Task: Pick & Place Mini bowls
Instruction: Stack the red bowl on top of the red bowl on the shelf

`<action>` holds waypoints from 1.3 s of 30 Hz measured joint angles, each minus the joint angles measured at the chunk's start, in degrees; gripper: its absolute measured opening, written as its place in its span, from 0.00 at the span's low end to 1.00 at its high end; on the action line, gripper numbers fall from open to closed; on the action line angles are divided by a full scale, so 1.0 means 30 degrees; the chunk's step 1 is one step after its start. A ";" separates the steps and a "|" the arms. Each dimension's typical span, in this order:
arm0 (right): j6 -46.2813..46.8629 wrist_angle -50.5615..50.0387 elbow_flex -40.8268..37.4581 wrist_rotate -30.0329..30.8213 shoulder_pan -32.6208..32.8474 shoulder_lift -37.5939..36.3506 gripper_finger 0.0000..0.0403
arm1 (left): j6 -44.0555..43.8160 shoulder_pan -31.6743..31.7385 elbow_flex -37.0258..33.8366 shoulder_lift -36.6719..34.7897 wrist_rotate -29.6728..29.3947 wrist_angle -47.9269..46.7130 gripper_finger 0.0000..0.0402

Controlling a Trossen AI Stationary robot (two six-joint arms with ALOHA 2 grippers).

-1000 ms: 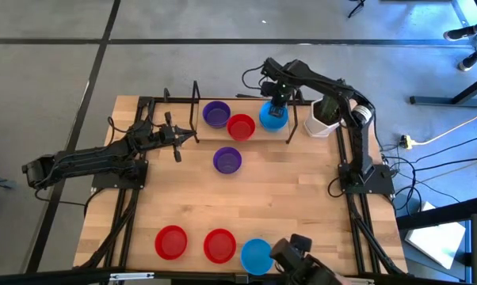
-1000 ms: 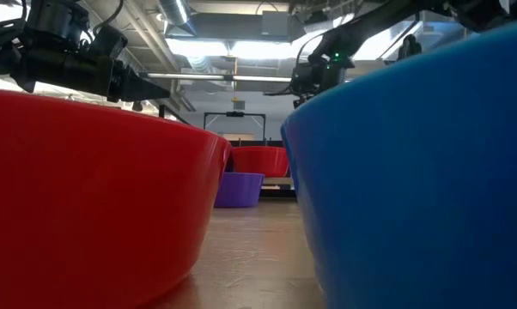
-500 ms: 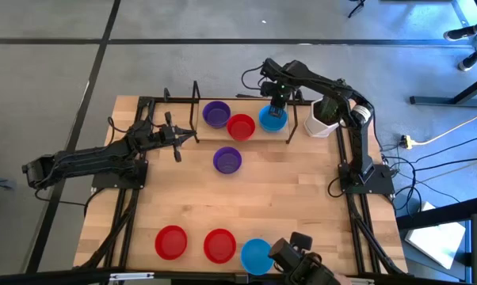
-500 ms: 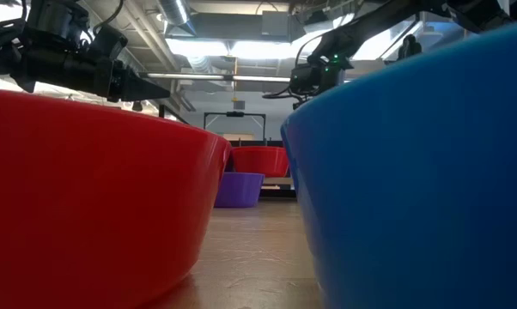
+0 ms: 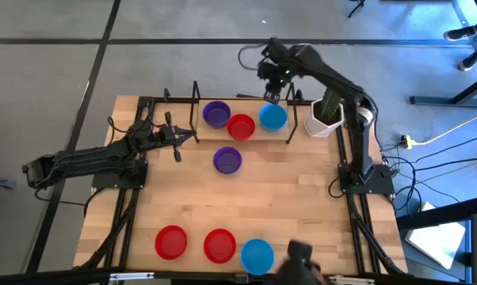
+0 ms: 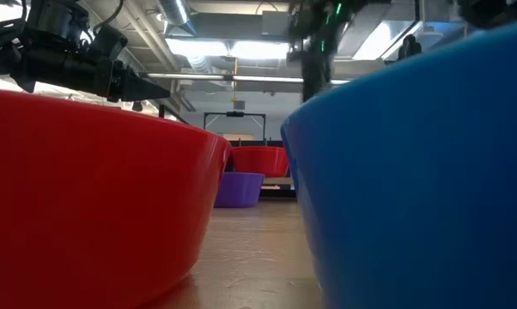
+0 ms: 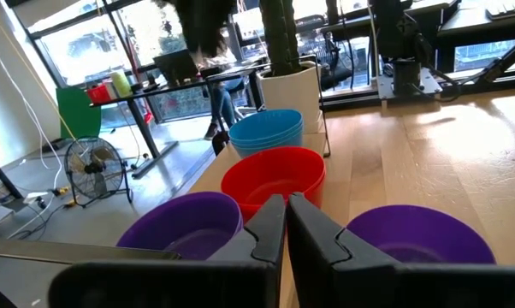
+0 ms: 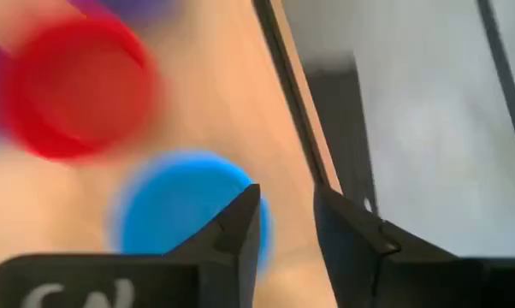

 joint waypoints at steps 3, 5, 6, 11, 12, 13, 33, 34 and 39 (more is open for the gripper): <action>-0.0745 0.1502 0.1198 -0.3272 0.1186 -0.2100 0.21 | 0.0000 -0.0004 0.0000 0.0000 0.0002 0.0004 0.03; -0.0871 0.3682 0.1206 -0.5089 0.2285 -0.4009 0.15 | 0.0000 0.0004 0.0000 0.0000 -0.0005 0.0004 0.02; -0.0814 0.4941 0.0983 -0.6189 0.2787 -0.5001 0.11 | 0.0000 -0.0004 0.0000 0.0000 -0.0005 -0.0001 0.02; -0.0302 0.8219 -0.0844 -0.9895 0.5442 -0.9537 0.02 | -0.0006 0.0004 0.0000 0.0000 -0.0005 -0.0010 0.02; -0.0098 0.8618 -0.1595 -0.9854 0.6016 -1.0422 0.02 | -0.0006 -0.0003 0.0000 0.0000 0.0001 -0.0004 0.02; -0.0028 0.9029 -0.2524 -0.9671 0.6616 -1.1351 0.02 | -0.0007 -0.0004 0.0000 0.0000 -0.0005 -0.0004 0.02; 0.3681 2.6490 -3.0578 -0.7724 0.9173 -2.5823 0.01 | -0.0200 0.0000 0.0000 0.0000 0.0002 0.0004 0.03; 0.3877 2.7333 -3.1510 -0.7725 0.9173 -2.6103 0.01 | -0.0197 0.0004 0.0000 0.0000 -0.0002 0.0004 0.02; 0.4634 3.1515 -3.5421 -0.7711 0.9165 -2.7211 0.01 | -0.0197 -0.0004 0.0000 0.0000 0.0002 0.0004 0.01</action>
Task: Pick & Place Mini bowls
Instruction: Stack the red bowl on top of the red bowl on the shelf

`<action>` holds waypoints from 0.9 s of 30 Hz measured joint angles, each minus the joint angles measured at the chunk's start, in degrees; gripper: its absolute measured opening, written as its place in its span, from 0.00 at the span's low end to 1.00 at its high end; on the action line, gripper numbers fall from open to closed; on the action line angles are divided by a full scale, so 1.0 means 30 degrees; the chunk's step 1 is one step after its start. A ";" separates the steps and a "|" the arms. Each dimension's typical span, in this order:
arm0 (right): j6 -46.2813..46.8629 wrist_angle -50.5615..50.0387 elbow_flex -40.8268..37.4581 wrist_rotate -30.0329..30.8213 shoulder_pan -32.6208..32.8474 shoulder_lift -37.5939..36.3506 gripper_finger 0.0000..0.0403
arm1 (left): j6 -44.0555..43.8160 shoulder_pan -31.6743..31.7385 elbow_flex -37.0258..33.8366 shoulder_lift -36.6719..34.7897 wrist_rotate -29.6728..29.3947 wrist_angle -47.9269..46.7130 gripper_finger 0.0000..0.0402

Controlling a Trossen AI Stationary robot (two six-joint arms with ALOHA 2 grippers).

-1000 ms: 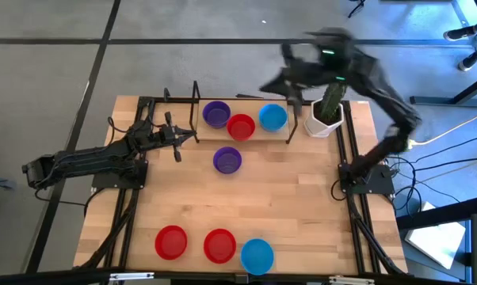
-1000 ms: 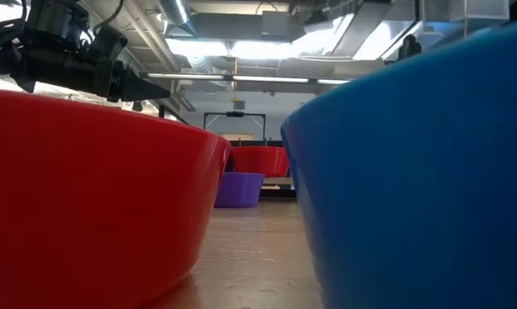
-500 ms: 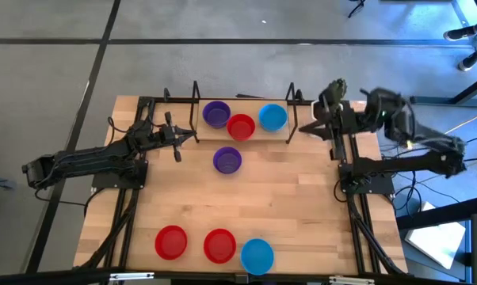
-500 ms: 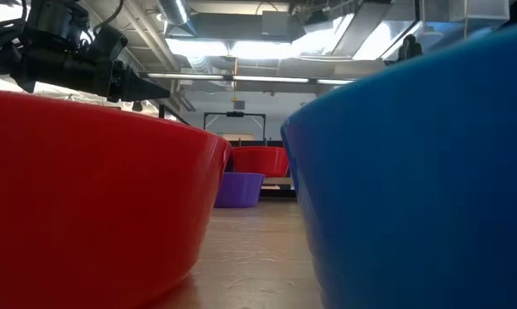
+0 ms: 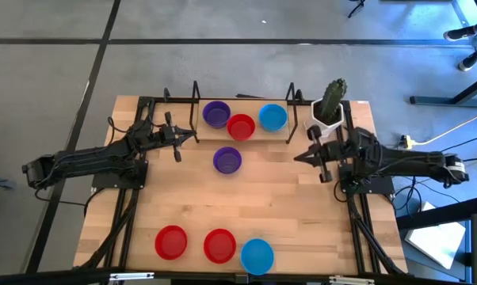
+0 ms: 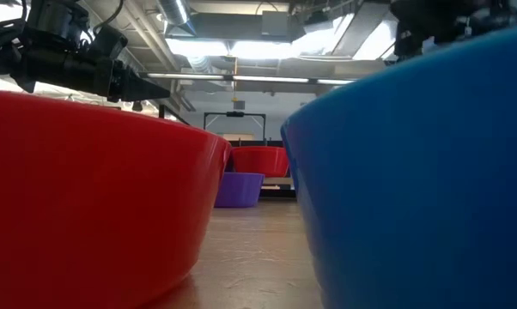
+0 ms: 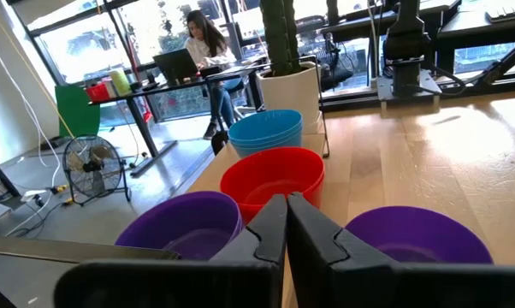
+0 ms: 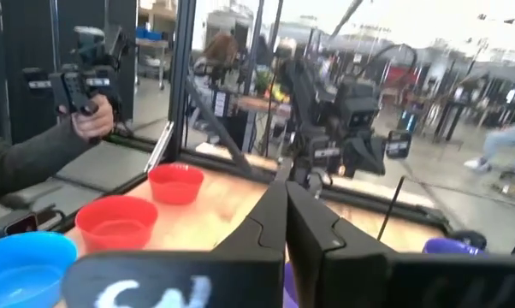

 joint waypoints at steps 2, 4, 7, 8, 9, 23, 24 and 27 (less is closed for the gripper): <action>0.0125 0.1007 -0.1086 0.0138 -0.0008 -0.0460 0.01 | 0.0000 0.0007 0.0000 0.0000 -0.0007 0.0000 0.01; 0.0121 0.1273 -0.1974 0.1013 -0.0022 -0.0904 0.01 | 0.0003 0.0000 0.0000 0.0000 0.0000 0.0000 0.01; -0.0175 0.1335 -0.3235 0.2383 -0.0029 -0.1364 0.01 | 0.0014 0.0000 0.0000 0.0000 0.0000 0.0000 0.01; -0.0252 0.1642 -0.3661 0.2599 -0.0034 -0.1440 0.02 | 0.0007 0.0007 0.0000 0.0000 0.0000 0.0000 0.01; -0.0248 0.2126 -0.4095 0.2670 -0.0042 -0.1483 0.02 | 0.0008 0.0007 0.0000 0.0000 -0.0001 0.0000 0.01; -0.0510 0.4740 -0.5507 0.2681 -0.0080 -0.1645 0.02 | 0.0036 0.0000 0.0000 0.0000 0.0000 0.0000 0.02; -0.0684 0.4726 -0.5507 0.2681 -0.0080 -0.1645 0.02 | 0.0036 0.0004 0.0000 0.0000 0.0000 0.0000 0.02; -0.1051 0.4629 -0.5507 0.2681 -0.0080 -0.1645 0.02 | 0.0043 0.0000 0.0000 0.0000 0.0000 0.0000 0.02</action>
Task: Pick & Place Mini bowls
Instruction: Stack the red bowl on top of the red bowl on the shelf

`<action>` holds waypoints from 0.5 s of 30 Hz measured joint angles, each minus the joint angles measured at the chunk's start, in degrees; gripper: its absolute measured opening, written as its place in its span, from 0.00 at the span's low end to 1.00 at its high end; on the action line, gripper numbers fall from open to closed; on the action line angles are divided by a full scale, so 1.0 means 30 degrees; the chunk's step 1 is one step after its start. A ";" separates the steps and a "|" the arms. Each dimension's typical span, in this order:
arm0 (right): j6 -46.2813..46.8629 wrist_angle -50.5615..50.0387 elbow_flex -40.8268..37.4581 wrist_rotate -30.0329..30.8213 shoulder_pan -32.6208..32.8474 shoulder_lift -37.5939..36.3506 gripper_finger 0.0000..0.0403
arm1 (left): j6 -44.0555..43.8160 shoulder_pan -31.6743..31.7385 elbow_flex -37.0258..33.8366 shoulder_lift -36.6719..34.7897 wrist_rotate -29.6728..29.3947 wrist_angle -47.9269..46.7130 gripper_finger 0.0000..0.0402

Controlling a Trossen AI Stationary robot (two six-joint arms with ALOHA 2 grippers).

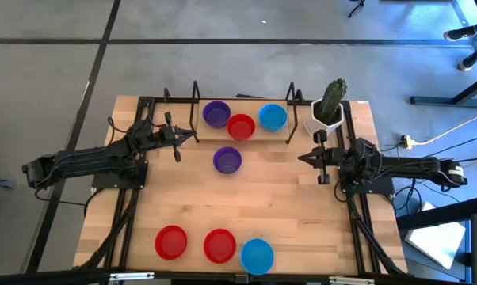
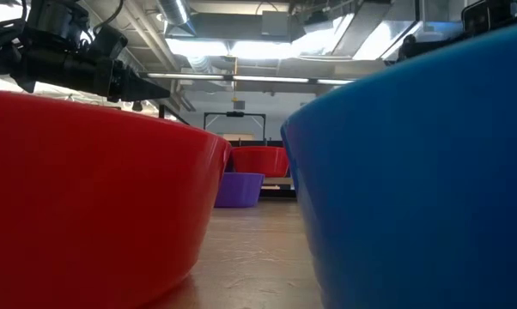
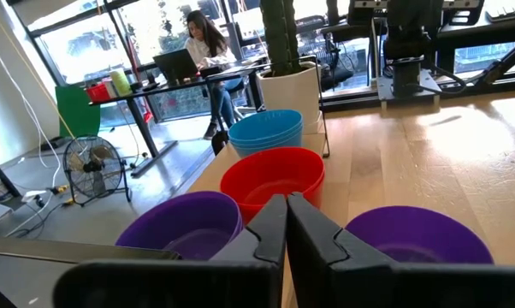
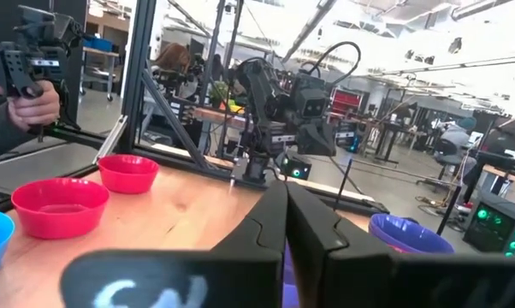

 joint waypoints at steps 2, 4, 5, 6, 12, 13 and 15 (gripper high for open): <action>-0.0024 -0.0105 0.0000 0.0000 0.0000 0.0000 0.02 | -0.0007 0.0007 0.0000 0.0000 0.0000 0.0000 0.01; 0.0079 -0.0129 0.0000 0.0000 0.0000 0.0001 0.02 | -0.0013 0.0003 0.0000 0.0000 0.0000 -0.0007 0.01; 0.0138 -0.0152 0.0000 0.0000 0.0000 0.0007 0.02 | -0.0021 0.0001 0.0000 0.0000 0.0000 -0.0007 0.01; 0.0187 -0.0158 0.0000 0.0000 0.0000 0.0007 0.02 | -0.0027 0.0000 0.0000 0.0000 0.0000 -0.0007 0.01; -0.0236 -0.0217 0.0007 0.0000 0.0000 0.0007 0.02 | -0.0014 0.0000 0.0000 0.0000 0.0000 -0.0003 0.02; -0.0246 -0.0238 0.0007 0.0020 0.0000 0.0007 0.02 | 0.0007 0.0000 0.0000 0.0000 -0.0009 0.0000 0.02; -0.0246 -0.0238 0.0007 0.0029 0.0000 0.0007 0.02 | 0.0252 0.0000 0.0000 0.0000 -0.0250 0.0040 0.02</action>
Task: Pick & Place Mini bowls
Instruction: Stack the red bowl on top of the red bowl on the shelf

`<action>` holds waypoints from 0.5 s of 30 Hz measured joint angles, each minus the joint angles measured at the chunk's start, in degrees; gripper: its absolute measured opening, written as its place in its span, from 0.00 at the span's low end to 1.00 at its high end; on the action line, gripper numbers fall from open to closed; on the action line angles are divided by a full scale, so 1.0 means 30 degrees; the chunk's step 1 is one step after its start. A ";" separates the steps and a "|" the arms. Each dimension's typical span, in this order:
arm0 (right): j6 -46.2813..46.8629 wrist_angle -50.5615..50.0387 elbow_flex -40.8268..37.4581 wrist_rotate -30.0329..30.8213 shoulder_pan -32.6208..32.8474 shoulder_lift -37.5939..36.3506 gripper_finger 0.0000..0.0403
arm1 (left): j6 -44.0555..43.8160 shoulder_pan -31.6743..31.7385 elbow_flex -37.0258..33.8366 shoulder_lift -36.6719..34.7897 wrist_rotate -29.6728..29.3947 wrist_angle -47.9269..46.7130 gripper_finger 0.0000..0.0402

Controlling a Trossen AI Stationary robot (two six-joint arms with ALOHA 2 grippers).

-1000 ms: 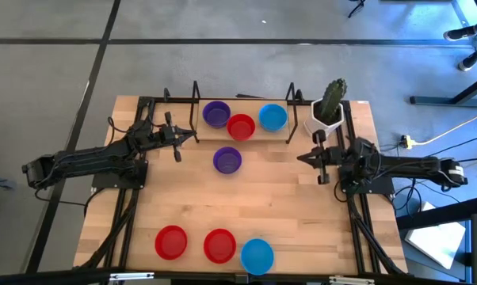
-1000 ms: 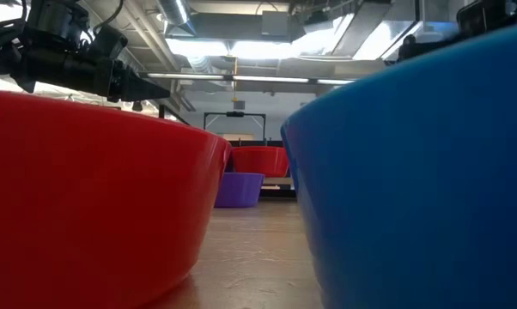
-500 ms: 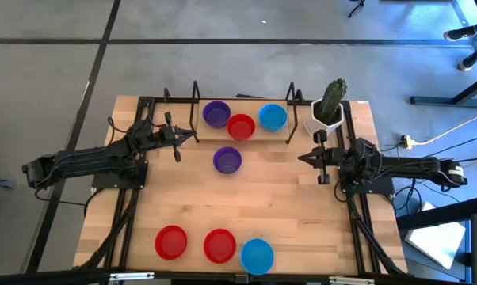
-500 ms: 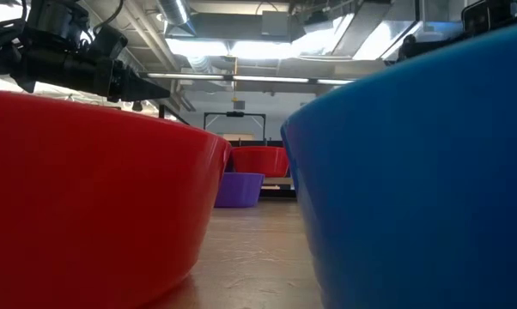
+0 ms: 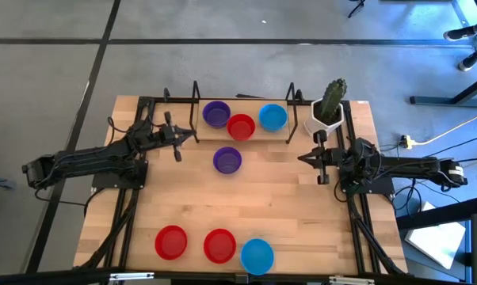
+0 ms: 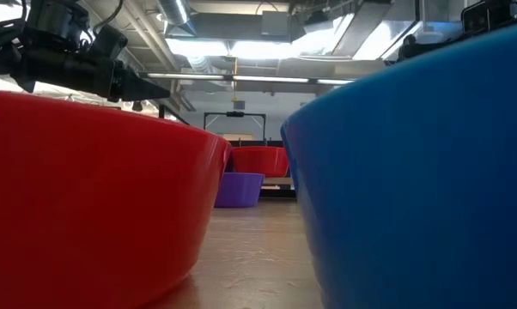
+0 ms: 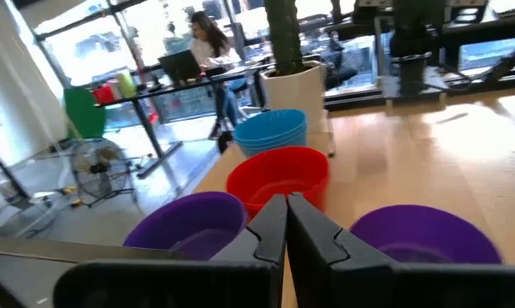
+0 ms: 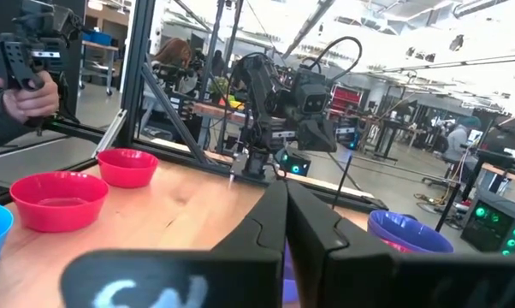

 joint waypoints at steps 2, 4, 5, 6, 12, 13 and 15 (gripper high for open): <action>0.0000 -0.0014 0.0000 -0.0007 0.0000 0.0000 0.02 | 0.0041 0.0000 0.0000 0.0000 -0.0605 0.0163 0.01; 0.0000 -0.0085 0.0000 -0.0012 0.0000 0.0000 0.02 | -0.0040 0.0007 0.0000 0.0000 -0.1158 0.0139 0.01; 0.0000 -0.0124 0.0000 -0.0015 0.0000 0.0000 0.02 | -0.0043 0.0007 0.0000 0.0000 -0.1263 0.0115 0.01; 0.0000 -0.0146 0.0000 -0.0017 0.0000 0.0003 0.02 | -0.0057 0.0007 0.0000 0.0000 -0.1262 0.0113 0.01; 0.0000 -0.0181 0.0000 -0.0036 0.0000 0.0007 0.02 | -0.0300 0.0000 0.0000 0.0000 -0.1223 0.0098 0.02; 0.0000 -0.0243 0.0006 -0.0036 0.0000 0.0007 0.02 | -0.0302 0.0000 0.0000 0.0000 -0.1221 0.0098 0.02; -0.0006 -0.0385 0.0007 -0.0036 0.0000 0.0007 0.02 | -0.0305 0.0000 0.0000 0.0000 -0.1221 0.0098 0.01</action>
